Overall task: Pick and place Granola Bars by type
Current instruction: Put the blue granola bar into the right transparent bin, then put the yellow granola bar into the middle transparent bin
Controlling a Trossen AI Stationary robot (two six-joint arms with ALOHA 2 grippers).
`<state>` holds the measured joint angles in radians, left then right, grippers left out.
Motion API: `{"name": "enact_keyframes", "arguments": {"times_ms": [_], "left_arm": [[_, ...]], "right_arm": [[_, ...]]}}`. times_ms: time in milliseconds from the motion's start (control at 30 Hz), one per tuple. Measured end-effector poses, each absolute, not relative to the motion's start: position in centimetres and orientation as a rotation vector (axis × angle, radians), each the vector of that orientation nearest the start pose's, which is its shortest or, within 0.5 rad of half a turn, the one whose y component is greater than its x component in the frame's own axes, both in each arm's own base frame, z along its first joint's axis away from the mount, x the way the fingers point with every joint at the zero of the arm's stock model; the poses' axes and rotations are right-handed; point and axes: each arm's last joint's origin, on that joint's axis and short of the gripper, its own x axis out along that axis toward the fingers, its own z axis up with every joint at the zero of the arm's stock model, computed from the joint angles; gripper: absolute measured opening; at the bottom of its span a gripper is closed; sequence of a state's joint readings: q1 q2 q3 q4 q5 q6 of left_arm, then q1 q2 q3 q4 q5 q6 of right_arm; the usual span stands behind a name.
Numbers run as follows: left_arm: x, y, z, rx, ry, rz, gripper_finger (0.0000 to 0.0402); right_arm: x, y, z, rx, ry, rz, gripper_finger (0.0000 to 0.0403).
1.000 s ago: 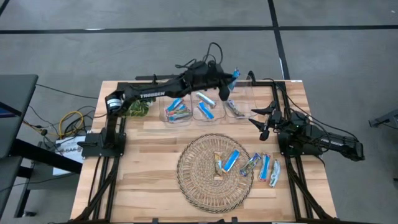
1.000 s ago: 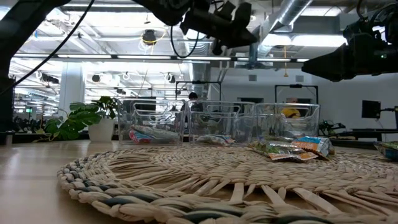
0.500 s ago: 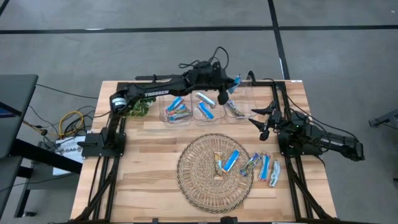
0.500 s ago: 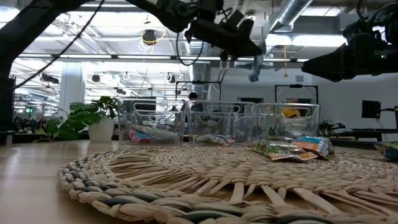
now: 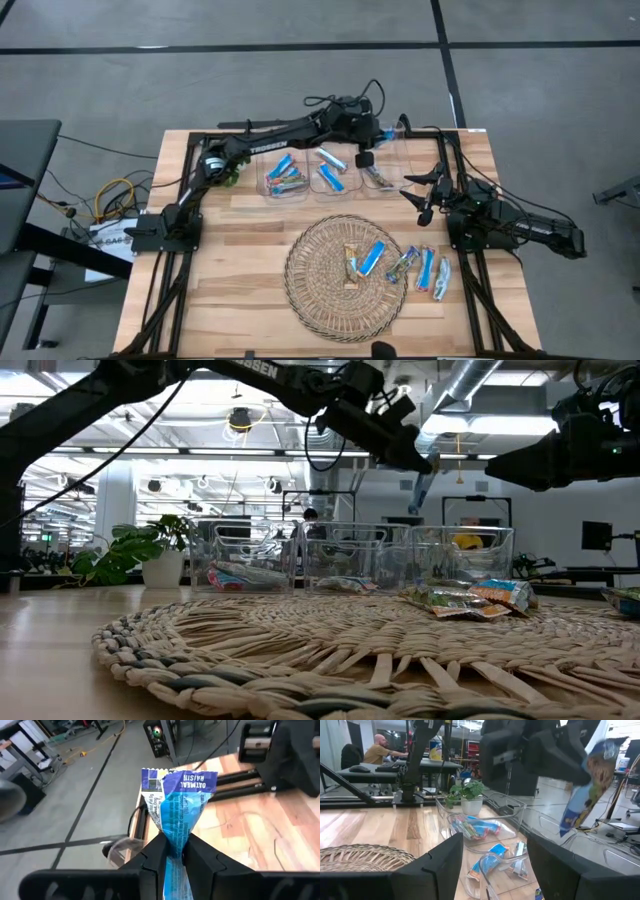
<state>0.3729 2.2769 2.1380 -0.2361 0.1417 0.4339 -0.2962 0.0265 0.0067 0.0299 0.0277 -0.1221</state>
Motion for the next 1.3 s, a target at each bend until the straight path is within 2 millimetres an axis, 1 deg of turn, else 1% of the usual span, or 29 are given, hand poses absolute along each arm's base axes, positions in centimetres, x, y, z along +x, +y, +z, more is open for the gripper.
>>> {"name": "enact_keyframes", "arguments": {"times_ms": [300, 400, 667, 800, 1033, 1300], "left_arm": [[49.61, 19.13, 29.31, 0.346, 0.441, 0.208, 0.0059], [49.59, 19.15, 29.27, 0.357, 0.447, 0.209, 0.0079], [49.63, 19.06, 29.28, 0.352, 0.445, 0.208, 0.0158], [49.66, 19.0, 29.3, 0.342, 0.441, 0.21, 0.0179], [49.7, 18.84, 29.29, 0.309, 0.44, 0.216, 0.0183], [49.89, 18.2, 29.22, 0.211, 0.432, 0.208, 0.0183]], "right_arm": [[9.44, -2.96, 16.66, -0.122, 0.01, -0.324, 0.0215], [9.44, -2.96, 16.66, -0.123, 0.01, -0.324, 0.0215], [9.44, -2.96, 16.66, -0.122, 0.01, -0.323, 0.0215], [9.44, -2.96, 16.66, -0.122, 0.01, -0.323, 0.0215], [9.44, -2.96, 16.66, -0.122, 0.01, -0.323, 0.0215], [9.44, -2.96, 16.66, -0.122, 0.01, -0.323, 0.0215]]}}
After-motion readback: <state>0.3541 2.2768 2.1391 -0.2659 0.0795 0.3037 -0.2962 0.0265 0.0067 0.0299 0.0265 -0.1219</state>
